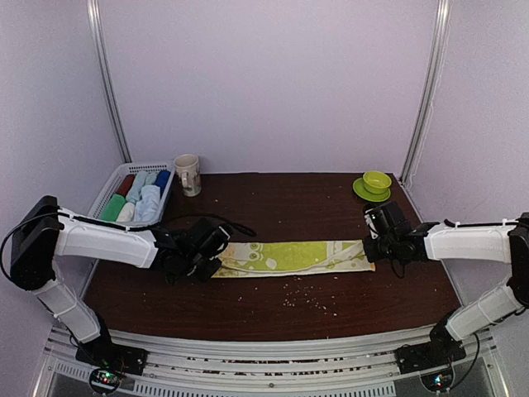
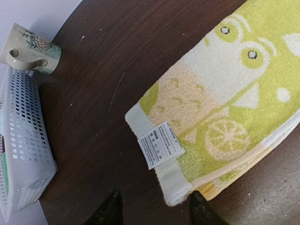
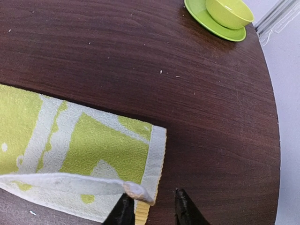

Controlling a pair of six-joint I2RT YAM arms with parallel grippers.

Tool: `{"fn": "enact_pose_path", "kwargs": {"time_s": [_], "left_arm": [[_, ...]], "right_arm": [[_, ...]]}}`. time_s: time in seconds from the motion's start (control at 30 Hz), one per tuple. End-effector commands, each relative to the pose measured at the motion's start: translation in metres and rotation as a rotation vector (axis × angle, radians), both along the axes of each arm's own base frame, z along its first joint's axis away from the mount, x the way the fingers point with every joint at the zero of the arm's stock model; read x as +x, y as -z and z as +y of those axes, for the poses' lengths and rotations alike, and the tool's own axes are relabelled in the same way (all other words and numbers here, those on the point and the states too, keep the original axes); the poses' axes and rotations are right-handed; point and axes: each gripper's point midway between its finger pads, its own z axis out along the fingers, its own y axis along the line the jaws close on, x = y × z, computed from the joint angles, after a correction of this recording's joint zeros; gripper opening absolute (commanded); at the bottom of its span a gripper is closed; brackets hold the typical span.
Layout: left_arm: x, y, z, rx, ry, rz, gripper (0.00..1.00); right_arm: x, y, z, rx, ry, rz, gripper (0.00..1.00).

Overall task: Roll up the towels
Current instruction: Fold the towel at the center of the board.

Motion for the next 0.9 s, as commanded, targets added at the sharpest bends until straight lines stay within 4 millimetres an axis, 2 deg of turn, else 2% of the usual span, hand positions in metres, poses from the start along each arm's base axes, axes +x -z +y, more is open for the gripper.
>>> {"fn": "enact_pose_path", "kwargs": {"time_s": [0.0, 0.07, 0.17, 0.33, 0.47, 0.6, 0.73, 0.87], "left_arm": [[-0.003, -0.018, 0.002, -0.043, -0.022, -0.019, 0.56], [-0.003, -0.026, 0.005, -0.054, -0.035, -0.034, 0.63], [-0.002, -0.040, 0.009, -0.069, -0.059, -0.060, 0.67], [0.001, -0.064, 0.013, -0.111, -0.099, -0.110, 0.78], [0.007, -0.067, 0.010, -0.125, -0.125, -0.129, 0.81], [0.015, -0.064, -0.003, -0.148, -0.125, -0.126, 0.82], [0.022, -0.056, -0.008, -0.136, -0.129, -0.133, 0.85], [0.032, -0.043, -0.012, -0.151, -0.139, -0.114, 0.86]], "right_arm": [[-0.003, -0.014, -0.009, -0.006, 0.047, -0.042, 0.36], [-0.003, -0.021, -0.012, -0.008, 0.065, -0.060, 0.46], [-0.003, -0.036, -0.014, 0.007, 0.077, -0.094, 0.56], [-0.005, -0.061, -0.017, 0.049, 0.095, -0.165, 0.65], [-0.005, -0.070, -0.008, 0.139, 0.072, -0.205, 0.75], [-0.005, -0.057, 0.016, 0.235, -0.004, -0.149, 0.78], [-0.002, -0.036, 0.019, 0.267, 0.024, -0.096, 0.77], [0.006, -0.012, 0.013, 0.318, 0.085, -0.036, 0.76]]}}
